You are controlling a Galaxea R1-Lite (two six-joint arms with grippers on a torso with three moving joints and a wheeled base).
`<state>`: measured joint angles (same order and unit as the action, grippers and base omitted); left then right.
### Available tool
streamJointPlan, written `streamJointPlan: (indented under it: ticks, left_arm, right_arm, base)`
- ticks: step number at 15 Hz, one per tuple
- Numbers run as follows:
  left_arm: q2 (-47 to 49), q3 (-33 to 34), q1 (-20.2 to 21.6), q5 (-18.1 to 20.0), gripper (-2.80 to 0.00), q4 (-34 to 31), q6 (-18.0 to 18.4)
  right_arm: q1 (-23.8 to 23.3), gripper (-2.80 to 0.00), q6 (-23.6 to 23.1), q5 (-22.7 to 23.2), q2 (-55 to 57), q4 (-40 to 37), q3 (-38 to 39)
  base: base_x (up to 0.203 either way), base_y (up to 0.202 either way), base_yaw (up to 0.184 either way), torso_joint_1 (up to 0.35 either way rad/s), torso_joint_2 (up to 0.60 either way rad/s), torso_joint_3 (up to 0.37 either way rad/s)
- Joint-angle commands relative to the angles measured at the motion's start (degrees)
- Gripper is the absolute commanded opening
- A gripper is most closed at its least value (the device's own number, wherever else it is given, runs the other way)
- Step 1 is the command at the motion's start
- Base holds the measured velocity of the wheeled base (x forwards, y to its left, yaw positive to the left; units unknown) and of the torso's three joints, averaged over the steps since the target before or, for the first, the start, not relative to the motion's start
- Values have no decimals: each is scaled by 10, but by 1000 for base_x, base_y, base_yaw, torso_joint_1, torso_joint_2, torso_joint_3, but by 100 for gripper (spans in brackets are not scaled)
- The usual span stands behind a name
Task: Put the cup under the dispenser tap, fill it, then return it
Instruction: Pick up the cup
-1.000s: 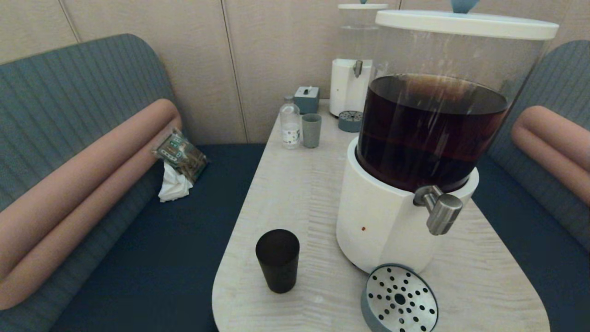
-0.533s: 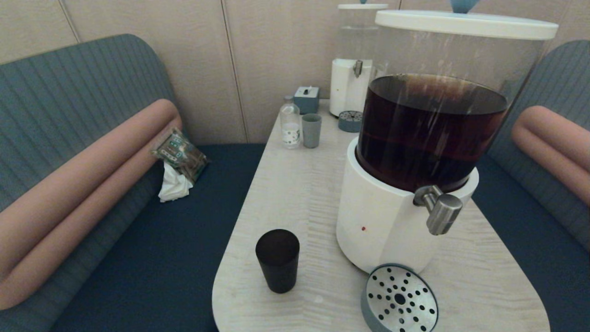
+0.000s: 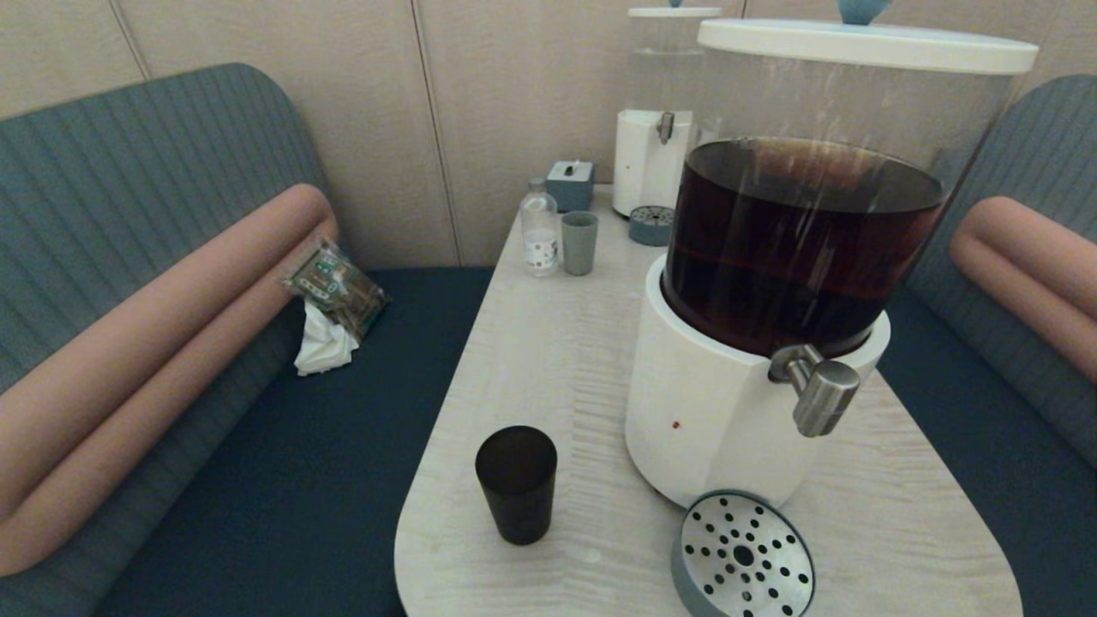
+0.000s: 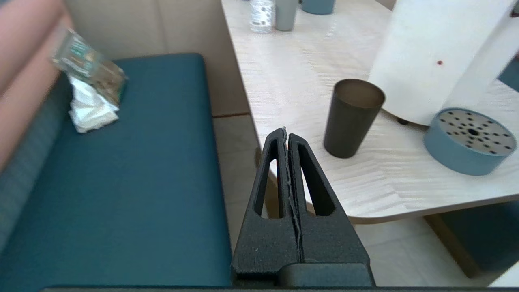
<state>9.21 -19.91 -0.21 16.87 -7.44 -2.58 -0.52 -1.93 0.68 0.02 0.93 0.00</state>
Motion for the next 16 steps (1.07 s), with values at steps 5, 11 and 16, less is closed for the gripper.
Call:
streamJointPlan:
  ticks: [5,11,16]
  left_arm:
    - [243,10,-5,44,-280,179,-21]
    - [457,19,-9,140,-280,332,-41]
    - [633,43,-68,134,-280,469,-66]
  right_arm:
    - [0,-280,-1,1,-1,0,4]
    - [0,-280,-1,0,-1,0,4]
    - [0,-280,-1,0,-1,0,4]
  base:
    - [0,0,0,0,0,0]
    - [0,0,0,0,0,0]
    - [0,0,0,0,0,0]
